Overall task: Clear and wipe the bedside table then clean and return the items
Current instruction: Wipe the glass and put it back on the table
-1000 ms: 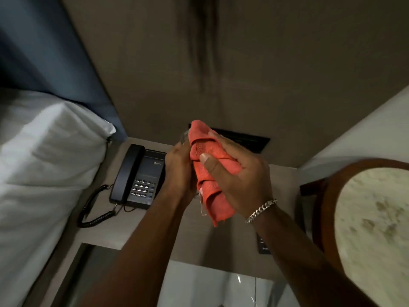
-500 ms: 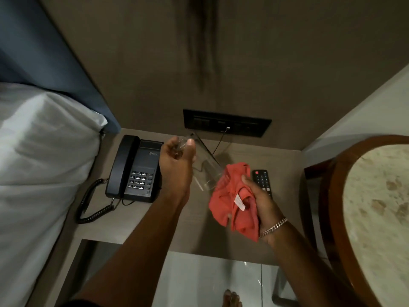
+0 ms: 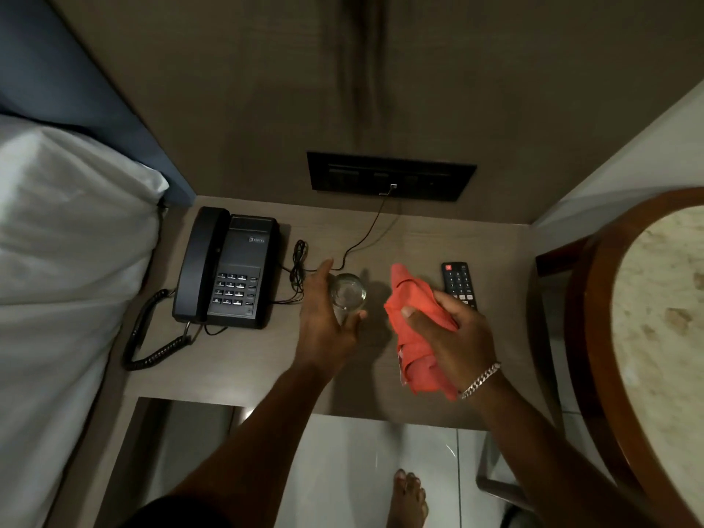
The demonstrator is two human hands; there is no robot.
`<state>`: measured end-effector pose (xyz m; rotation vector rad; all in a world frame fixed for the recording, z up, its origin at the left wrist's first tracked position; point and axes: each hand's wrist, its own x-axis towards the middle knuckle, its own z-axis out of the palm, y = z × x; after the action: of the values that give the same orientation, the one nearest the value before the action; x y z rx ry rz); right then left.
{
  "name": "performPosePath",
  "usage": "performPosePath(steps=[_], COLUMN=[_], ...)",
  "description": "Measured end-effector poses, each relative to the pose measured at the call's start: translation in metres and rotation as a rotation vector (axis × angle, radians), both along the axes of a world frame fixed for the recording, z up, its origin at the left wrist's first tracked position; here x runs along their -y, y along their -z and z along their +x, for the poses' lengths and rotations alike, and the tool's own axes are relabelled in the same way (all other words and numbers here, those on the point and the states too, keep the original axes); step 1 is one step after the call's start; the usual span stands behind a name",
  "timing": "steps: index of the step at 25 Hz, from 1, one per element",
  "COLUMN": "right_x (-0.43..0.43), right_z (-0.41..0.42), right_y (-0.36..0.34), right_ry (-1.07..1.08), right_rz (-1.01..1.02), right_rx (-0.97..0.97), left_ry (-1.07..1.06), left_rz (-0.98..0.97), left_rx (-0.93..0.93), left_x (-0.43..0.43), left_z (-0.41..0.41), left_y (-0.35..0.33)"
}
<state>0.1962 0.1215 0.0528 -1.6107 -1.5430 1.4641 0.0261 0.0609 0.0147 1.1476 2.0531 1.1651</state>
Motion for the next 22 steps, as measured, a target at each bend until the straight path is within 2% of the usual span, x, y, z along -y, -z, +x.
performPosePath(steps=[3, 6, 7, 10, 11, 14, 17, 19, 22], right_x=[0.003, -0.001, -0.002, -0.009, -0.01, -0.015, -0.027, -0.038, -0.046], right_z=[0.01, 0.027, 0.033, 0.069, 0.085, 0.141, 0.2, 0.228, 0.241], right_y=[-0.015, -0.048, -0.058, -0.084, -0.092, -0.112, -0.108, -0.094, -0.07], right_ry=[-0.021, -0.03, -0.029, -0.021, -0.021, 0.075, 0.273, 0.362, 0.448], right_rz=[0.081, 0.17, 0.215, 0.388, 0.407, 0.359, 0.288, 0.148, 0.206], right_rx=[-0.038, -0.063, -0.041, 0.01, 0.005, -0.072, 0.018, 0.007, 0.177], left_ry=[-0.022, -0.058, -0.055, 0.075, 0.083, 0.104, 0.18, 0.218, 0.204], left_rz=[-0.021, 0.023, 0.038, -0.07, -0.099, -0.146, -0.201, -0.234, -0.202], left_rx=[-0.064, -0.139, -0.053, 0.578, 0.717, 0.929, 1.133, 1.06, 0.786], left_x=[0.003, 0.001, 0.0, -0.019, -0.028, -0.061, -0.082, -0.094, -0.103], left_z=[0.001, 0.034, 0.053, 0.124, 0.143, 0.19, 0.233, 0.258, 0.275], left_y=[-0.005, -0.044, -0.064, -0.121, -0.13, -0.144, -0.134, -0.124, -0.109])
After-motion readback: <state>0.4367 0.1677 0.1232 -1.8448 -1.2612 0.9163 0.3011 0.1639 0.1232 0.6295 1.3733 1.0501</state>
